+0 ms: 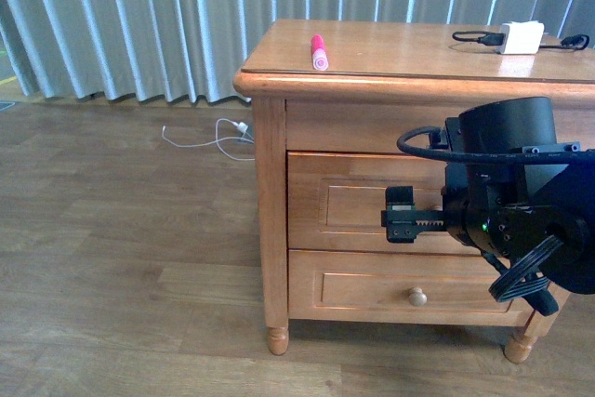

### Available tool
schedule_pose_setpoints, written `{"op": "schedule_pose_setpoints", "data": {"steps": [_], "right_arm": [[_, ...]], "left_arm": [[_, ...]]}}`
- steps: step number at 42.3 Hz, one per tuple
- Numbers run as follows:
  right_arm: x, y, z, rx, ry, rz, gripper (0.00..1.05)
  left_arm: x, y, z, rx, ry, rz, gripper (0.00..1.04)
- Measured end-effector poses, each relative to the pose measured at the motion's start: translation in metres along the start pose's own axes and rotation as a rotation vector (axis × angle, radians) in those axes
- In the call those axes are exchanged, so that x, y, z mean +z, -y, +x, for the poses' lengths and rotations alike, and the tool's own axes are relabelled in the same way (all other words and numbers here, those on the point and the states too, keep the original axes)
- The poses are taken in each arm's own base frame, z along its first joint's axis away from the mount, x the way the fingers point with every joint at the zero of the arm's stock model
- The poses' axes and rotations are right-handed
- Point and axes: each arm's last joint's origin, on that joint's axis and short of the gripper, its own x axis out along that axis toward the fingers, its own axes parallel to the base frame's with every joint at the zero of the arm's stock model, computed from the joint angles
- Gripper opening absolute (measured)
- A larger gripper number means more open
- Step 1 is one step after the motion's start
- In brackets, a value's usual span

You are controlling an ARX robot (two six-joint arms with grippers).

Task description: Place pink marker in drawer with both arms

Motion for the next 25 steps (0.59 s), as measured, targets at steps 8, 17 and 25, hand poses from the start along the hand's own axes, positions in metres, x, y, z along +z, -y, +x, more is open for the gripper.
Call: {"op": "schedule_pose_setpoints", "data": {"steps": [8,17,25], "right_arm": [[-0.001,-0.002,0.008,0.006,0.005,0.000,0.96],[-0.006,0.000,0.013,0.007,0.001,0.001,0.96],[-0.005,0.002,0.013,0.009,0.015,0.005,0.86]], "left_arm": [[0.000,0.000,0.000,0.000,0.000,0.000,0.99],[0.000,0.000,0.000,0.000,0.000,0.000,0.99],[0.000,0.000,0.000,0.000,0.000,0.000,0.99]]}}
